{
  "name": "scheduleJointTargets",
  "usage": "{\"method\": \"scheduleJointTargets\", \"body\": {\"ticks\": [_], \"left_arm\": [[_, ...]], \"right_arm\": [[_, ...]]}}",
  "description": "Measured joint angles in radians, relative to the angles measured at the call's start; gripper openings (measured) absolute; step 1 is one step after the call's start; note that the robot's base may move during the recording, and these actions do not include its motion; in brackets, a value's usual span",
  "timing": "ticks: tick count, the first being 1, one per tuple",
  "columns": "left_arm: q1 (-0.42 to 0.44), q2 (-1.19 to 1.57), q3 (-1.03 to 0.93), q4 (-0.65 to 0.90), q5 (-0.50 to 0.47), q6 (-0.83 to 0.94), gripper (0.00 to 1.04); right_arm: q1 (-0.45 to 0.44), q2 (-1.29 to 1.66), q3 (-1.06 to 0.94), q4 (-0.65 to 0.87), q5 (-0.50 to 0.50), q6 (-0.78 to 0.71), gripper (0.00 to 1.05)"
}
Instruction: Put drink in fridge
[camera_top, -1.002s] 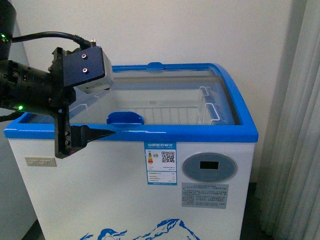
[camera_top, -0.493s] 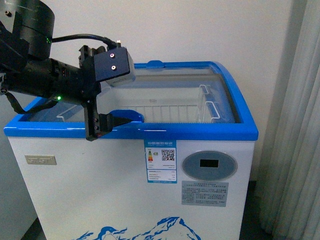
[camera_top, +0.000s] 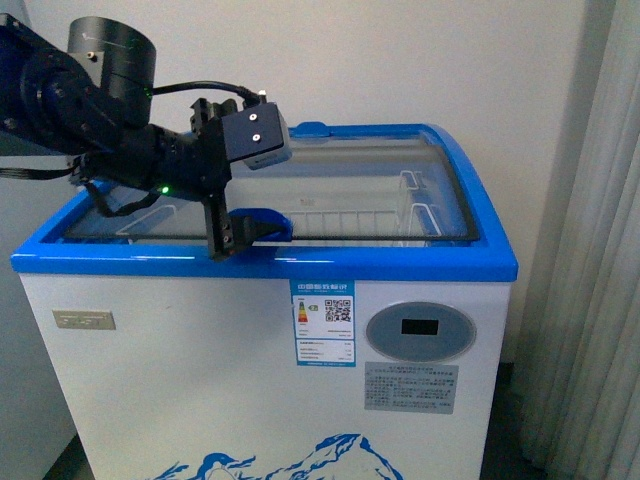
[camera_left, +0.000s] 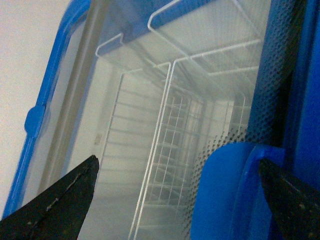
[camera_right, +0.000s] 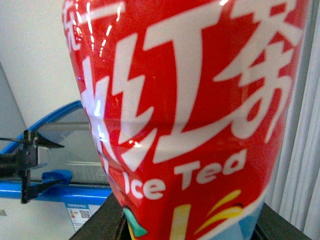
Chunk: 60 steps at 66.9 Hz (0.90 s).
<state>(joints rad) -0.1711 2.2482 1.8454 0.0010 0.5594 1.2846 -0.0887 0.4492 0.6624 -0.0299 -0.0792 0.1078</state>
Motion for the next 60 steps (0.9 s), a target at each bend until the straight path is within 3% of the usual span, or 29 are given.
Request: {"method": "scheduleJointTargets", "body": {"ticks": [13,14,30,37,39,42,44,53,60], "left_arm": [[-0.009,0.211,0.365,-0.017,-0.139,-0.040,0.97],[-0.011,0.277,0.484,-0.039,-0.198,-0.059,0.97],[-0.012,0.459,0.777,-0.018,-0.406,-0.206,0.97],[-0.012,0.496,0.881,-0.084,-0.566,-0.380,0.97],[-0.009,0.491,0.912,-0.159,-0.620,-0.549,0.97],[-0.007,0.392,0.793,-0.199,-0.800,-0.790,0.97],[0.005,0.315,0.685,-0.169,-0.811,-0.903,0.97],[0.049,-0.069,0.193,-0.006,-0.724,-1.388,0.97],[0.056,-0.337,-0.126,0.073,-0.653,-1.515,0.97]], "right_arm": [[0.000,0.000,0.000,0.000,0.001,0.000,0.36],[0.000,0.000,0.000,0.000,0.001,0.000,0.36],[0.000,0.000,0.000,0.000,0.004,0.000,0.36],[0.000,0.000,0.000,0.000,-0.003,0.000,0.36],[0.000,0.000,0.000,0.000,0.001,0.000,0.36],[0.000,0.000,0.000,0.000,0.002,0.000,0.36],[0.000,0.000,0.000,0.000,-0.002,0.000,0.36],[0.000,0.000,0.000,0.000,0.008,0.000,0.36],[0.000,0.000,0.000,0.000,0.000,0.000,0.36]]}}
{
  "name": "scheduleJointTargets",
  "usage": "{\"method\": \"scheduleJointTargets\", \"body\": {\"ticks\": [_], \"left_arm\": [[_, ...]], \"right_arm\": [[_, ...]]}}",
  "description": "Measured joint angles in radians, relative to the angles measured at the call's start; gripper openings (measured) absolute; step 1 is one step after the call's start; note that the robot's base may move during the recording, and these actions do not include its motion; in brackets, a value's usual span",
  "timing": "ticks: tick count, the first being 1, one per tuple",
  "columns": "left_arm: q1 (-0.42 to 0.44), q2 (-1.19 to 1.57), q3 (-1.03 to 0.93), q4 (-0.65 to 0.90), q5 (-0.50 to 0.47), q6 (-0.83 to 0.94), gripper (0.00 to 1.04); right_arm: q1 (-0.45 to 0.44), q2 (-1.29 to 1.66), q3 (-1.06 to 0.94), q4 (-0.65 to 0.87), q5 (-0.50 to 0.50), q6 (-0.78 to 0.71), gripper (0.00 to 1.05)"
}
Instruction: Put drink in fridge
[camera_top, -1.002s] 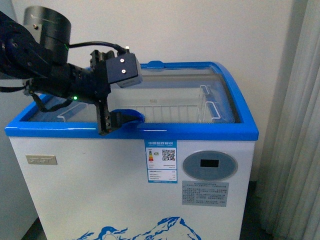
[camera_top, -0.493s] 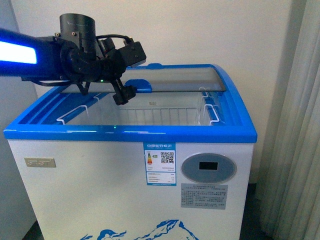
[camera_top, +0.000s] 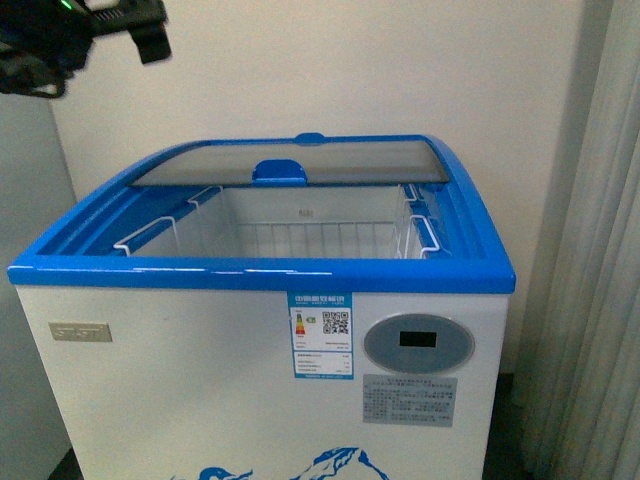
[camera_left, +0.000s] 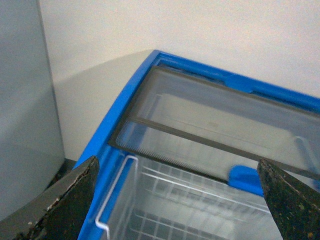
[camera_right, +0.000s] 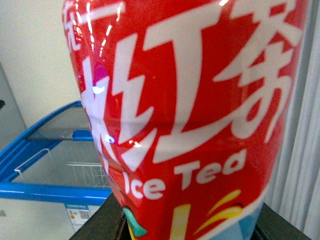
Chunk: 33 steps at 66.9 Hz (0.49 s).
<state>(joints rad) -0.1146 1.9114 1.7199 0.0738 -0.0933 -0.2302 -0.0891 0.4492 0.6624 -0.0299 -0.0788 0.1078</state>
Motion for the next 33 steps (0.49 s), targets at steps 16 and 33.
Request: {"method": "scheduleJointTargets", "body": {"ticks": [16,33], "left_arm": [[0.029,-0.561,-0.914,0.503,0.042,0.127,0.73],[0.114,-0.971,-1.445,0.591,0.094,0.209,0.29]], "right_arm": [[0.002,0.000,0.000,0.000,0.003,0.000,0.36],[-0.048,0.286,0.327,-0.649,-0.343,-0.446,0.36]]}}
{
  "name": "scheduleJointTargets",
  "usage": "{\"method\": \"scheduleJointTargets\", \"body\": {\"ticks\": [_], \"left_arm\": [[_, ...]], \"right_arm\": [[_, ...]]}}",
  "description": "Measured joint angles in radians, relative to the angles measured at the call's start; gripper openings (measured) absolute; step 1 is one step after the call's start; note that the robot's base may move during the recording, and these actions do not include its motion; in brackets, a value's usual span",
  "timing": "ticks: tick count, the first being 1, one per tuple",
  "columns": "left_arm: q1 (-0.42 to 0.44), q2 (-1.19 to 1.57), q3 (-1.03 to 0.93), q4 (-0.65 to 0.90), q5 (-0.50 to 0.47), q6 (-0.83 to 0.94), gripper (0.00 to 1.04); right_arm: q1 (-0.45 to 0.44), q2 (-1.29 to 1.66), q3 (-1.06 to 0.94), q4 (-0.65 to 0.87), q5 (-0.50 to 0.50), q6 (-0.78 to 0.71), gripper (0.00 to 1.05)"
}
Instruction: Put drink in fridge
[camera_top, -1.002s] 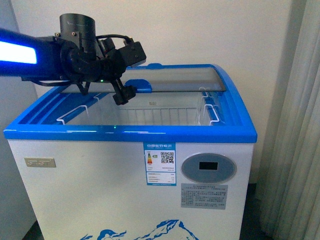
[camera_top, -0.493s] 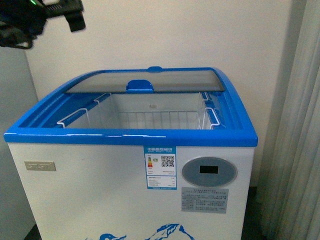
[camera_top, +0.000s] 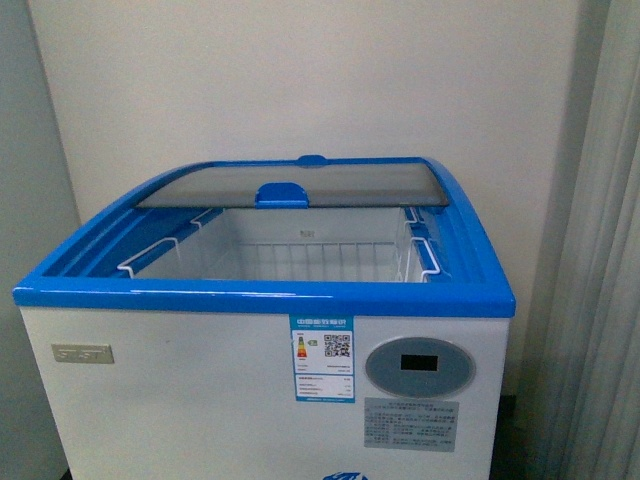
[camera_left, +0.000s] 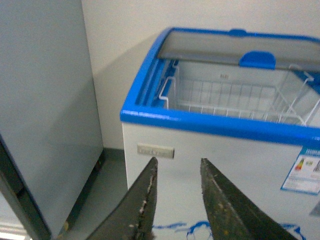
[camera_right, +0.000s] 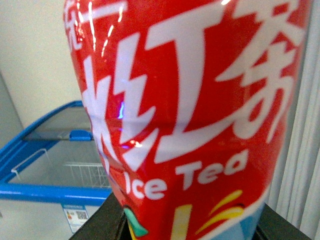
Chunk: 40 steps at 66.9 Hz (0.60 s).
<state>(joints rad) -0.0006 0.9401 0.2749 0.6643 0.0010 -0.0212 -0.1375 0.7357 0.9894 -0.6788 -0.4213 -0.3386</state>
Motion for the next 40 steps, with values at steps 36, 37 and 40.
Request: {"method": "scheduleJointTargets", "body": {"ticks": [36,37,40], "left_arm": [[-0.001,-0.258,-0.181,-0.080,0.000,0.010,0.03],[-0.001,-0.264,-0.183,-0.084,0.000,0.010,0.03],[-0.001,-0.284,-0.190,-0.097,0.000,0.010,0.03]], "right_arm": [[0.413,1.205,0.896,0.148,0.402,-1.137,0.36],[0.420,1.215,0.901,0.156,0.409,-1.142,0.36],[0.451,1.253,0.911,0.204,0.441,-1.156,0.36]]}}
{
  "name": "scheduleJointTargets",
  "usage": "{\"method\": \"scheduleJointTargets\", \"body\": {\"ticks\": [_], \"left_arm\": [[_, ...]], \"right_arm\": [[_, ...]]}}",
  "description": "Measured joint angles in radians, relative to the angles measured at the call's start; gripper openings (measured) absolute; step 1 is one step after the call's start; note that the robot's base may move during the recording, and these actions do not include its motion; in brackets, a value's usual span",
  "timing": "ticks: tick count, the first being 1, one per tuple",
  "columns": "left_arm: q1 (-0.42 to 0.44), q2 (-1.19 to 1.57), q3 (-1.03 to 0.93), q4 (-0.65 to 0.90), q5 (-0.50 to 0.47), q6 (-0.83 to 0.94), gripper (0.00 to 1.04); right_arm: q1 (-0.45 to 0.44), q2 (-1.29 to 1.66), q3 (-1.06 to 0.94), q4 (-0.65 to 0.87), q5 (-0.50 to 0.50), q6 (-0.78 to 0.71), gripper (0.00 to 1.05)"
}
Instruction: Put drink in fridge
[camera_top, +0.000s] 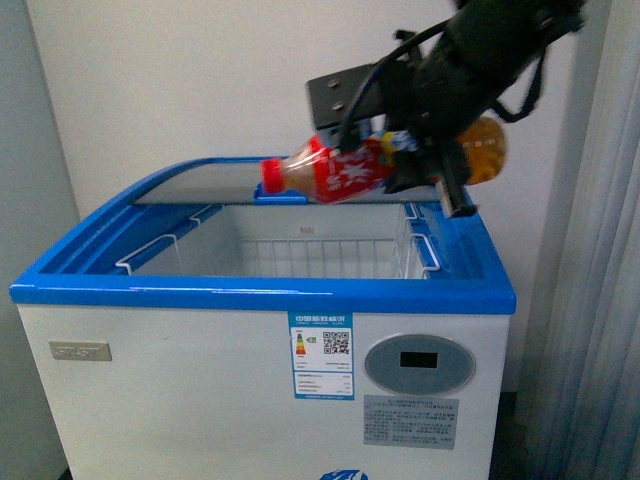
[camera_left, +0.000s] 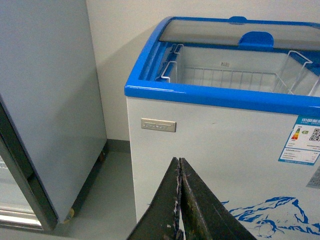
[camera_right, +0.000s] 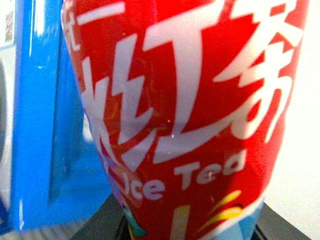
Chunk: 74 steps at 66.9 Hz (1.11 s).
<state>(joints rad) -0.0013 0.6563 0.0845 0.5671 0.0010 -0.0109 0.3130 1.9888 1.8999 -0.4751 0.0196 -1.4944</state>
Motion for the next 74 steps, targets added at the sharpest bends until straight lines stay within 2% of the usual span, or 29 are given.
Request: {"method": "scheduleJointTargets", "body": {"ticks": [2,11,29,49,74], "left_arm": [[0.000,-0.010,-0.004,-0.007,0.000,0.000,0.03],[0.000,-0.074,-0.024,-0.050,0.000,0.000,0.03],[0.000,-0.162,-0.070,-0.083,-0.004,0.001,0.03],[0.000,-0.353,-0.070,-0.263,-0.001,0.001,0.03],[0.000,-0.470,-0.070,-0.380,-0.001,0.001,0.03]], "right_arm": [[0.014,0.018,0.003,0.027,0.016,-0.001,0.36],[0.050,0.078,0.023,0.069,0.019,0.001,0.59],[0.032,0.059,0.049,0.076,0.041,0.001,0.98],[0.035,0.055,0.053,0.076,0.040,0.001,0.97],[0.035,0.055,0.053,0.076,0.040,0.001,0.97]]}}
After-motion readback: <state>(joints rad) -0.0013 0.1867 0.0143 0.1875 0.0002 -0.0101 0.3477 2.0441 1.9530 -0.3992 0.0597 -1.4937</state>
